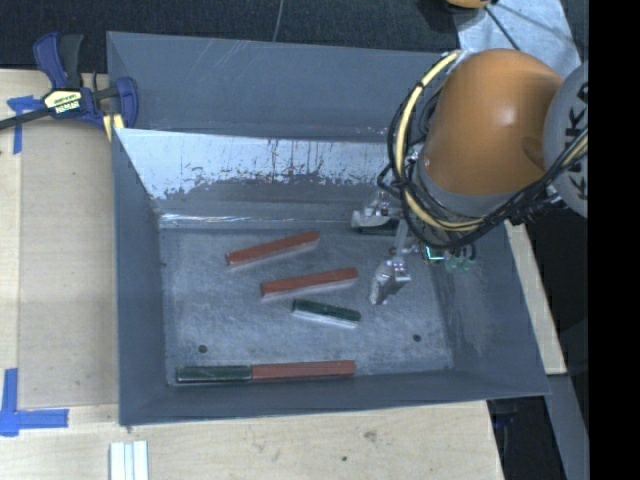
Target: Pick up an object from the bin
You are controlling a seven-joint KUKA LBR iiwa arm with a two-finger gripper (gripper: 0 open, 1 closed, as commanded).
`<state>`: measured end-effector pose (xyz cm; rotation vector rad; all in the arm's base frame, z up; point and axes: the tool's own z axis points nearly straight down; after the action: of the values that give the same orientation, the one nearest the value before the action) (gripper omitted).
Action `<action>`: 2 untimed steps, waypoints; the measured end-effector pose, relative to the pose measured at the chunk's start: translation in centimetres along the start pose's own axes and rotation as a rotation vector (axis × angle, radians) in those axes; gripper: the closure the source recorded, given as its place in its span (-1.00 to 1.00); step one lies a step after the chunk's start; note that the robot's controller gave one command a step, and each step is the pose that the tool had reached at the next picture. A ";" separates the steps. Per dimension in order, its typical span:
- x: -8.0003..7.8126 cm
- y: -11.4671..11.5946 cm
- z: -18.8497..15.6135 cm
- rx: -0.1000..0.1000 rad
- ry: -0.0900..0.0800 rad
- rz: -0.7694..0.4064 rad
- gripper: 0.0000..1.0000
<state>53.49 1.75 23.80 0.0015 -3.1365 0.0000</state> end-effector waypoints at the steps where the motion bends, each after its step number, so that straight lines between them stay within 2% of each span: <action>1: -0.2 0.0 -0.4 0.000 -0.009 0.000 -1.00; 2: -0.8 0.0 3.6 0.000 -0.015 -0.064 -1.00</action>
Offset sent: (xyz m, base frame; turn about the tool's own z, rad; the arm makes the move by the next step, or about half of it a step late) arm 0.0212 -0.0019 -0.1680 -0.2564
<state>54.29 1.75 20.23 0.1025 -3.1496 0.0005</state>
